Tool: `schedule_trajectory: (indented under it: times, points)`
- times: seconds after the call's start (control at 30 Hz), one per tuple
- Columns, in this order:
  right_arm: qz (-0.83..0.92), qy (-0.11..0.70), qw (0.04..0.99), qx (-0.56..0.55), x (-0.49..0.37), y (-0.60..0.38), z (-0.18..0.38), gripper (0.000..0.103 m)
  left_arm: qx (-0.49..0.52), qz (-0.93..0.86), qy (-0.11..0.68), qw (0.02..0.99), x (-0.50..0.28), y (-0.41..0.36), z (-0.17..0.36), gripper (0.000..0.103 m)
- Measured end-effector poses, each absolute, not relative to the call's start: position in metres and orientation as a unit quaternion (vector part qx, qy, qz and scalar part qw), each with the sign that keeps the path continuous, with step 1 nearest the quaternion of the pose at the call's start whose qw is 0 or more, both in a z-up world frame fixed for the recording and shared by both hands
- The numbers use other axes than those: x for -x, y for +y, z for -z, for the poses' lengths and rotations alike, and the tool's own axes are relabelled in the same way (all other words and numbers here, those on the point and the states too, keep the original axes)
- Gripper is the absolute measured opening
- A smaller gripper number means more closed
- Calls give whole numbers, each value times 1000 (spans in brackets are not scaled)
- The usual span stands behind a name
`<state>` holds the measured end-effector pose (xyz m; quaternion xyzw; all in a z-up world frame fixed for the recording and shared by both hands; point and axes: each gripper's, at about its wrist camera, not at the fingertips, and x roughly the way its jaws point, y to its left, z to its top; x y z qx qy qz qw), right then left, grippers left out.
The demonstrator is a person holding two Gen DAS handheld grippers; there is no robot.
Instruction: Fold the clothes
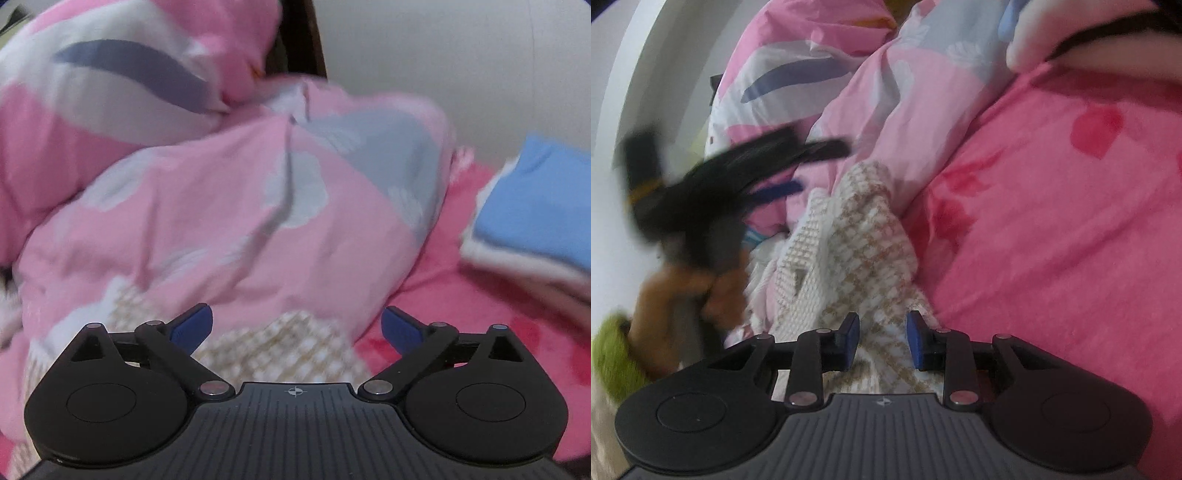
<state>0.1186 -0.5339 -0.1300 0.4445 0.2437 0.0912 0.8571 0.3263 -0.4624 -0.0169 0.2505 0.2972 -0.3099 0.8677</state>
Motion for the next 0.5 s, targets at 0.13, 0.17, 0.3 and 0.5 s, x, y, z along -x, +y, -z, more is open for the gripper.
schedule_trajectory:
  times: [0.13,0.17,0.3,0.5]
  points:
    - [-98,239,861,-439,-117,-533,131,30,-332,269,330,842,-334,-496,40,67]
    - [-98,239,862,-436,-116,-532,131,30,-331,266,340,839,-336,-496,41,58]
    - [-96,240,868,-424,-116,-529,130,30,-289,260,369,844,-347,-485,45,34]
    - [-94,243,869,-420,-117,-529,132,27,-135,288,362,876,-366,-423,26,15]
